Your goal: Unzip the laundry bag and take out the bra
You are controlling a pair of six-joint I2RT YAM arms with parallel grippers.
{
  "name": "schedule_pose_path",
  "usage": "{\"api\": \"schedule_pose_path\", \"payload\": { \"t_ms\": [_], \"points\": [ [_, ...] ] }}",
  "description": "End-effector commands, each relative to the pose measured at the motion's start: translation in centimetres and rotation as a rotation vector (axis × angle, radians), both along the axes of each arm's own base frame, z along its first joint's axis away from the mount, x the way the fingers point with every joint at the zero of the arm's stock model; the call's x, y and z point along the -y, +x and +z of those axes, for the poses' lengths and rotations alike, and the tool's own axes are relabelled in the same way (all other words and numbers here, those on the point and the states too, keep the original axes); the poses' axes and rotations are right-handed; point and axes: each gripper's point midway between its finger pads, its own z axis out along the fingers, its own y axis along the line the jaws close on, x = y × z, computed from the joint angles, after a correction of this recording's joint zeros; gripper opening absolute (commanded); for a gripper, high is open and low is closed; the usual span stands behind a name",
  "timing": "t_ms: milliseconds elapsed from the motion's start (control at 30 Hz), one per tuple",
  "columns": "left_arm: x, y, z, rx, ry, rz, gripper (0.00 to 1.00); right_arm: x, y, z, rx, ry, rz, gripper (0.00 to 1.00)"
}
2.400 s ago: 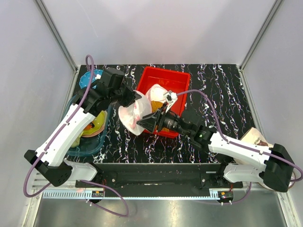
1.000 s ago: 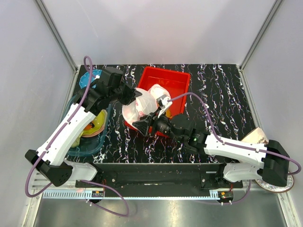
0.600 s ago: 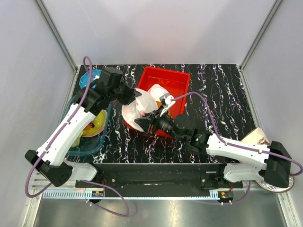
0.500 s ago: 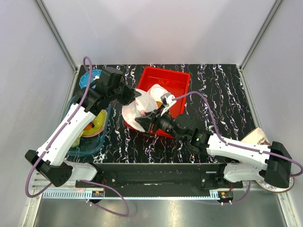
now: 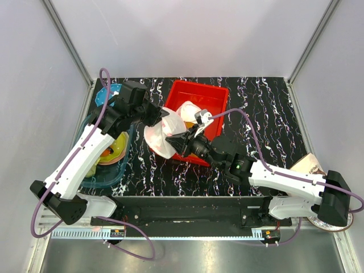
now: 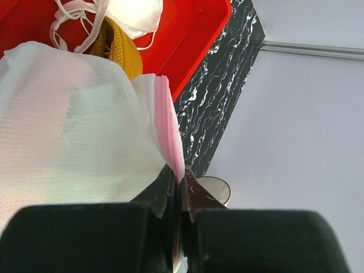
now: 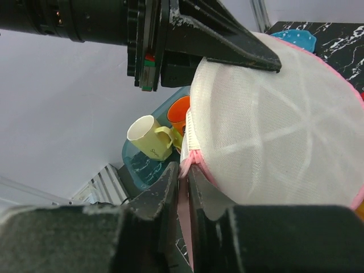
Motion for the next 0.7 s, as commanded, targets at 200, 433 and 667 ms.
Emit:
{"api": "schedule_pose_path", "payload": {
  "t_ms": [200, 433, 667],
  "points": [
    [-1.1, 0.0, 1.5, 0.048, -0.055, 0.006, 0.0, 0.6, 1.4, 2.8, -0.006, 0.106, -0.061, 0.0],
    [-1.6, 0.4, 2.0, 0.071, -0.059, 0.024, 0.0, 1.3, 1.7, 1.2, -0.007, 0.061, -0.087, 0.0],
    [-3.3, 1.8, 3.1, 0.108, -0.051, 0.059, 0.0, 3.4, 0.9, -3.4, -0.105, 0.01, -0.123, 0.0]
  ]
}}
